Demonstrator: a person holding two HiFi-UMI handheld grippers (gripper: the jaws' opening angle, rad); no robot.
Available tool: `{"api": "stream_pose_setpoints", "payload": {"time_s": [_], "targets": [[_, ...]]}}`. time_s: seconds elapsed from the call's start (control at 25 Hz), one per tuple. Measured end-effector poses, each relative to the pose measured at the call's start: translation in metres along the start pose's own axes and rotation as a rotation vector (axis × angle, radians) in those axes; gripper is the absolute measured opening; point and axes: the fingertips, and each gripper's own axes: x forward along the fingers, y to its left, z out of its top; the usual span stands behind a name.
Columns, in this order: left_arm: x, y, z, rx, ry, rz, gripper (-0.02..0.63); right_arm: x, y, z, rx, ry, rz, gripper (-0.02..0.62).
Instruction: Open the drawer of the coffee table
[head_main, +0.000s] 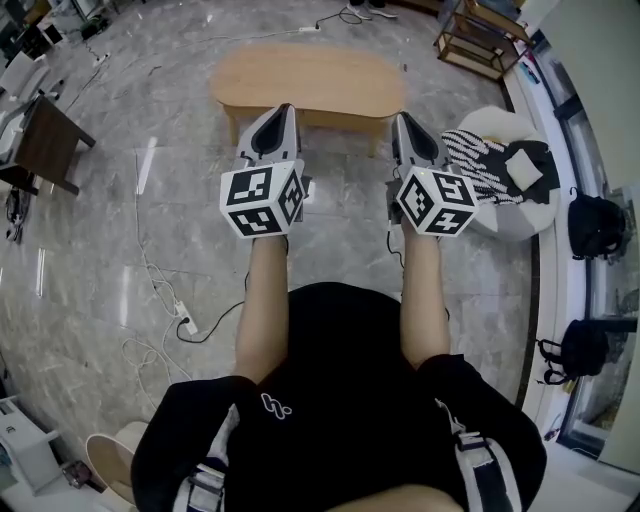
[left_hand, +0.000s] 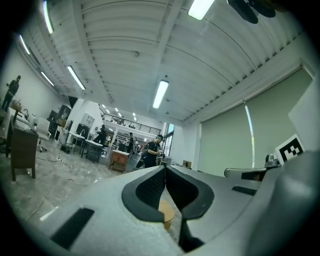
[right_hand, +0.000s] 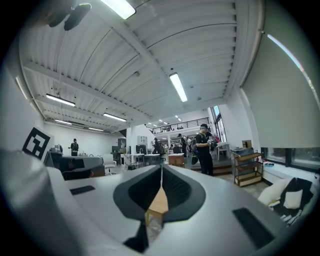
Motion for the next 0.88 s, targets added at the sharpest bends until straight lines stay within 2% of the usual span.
{"api": "stream_pose_setpoints", "payload": {"time_s": [0.48, 0.88], "targets": [[0.019, -0.001, -0.005, -0.017, -0.003, -0.037, 0.011, 0.003, -0.023, 0.004, 0.001, -0.022, -0.042, 0.014], [0.049, 0.025, 0.003, 0.005, -0.037, -0.019, 0.011, 0.046, -0.026, 0.011, -0.007, -0.065, -0.008, 0.014]]}}
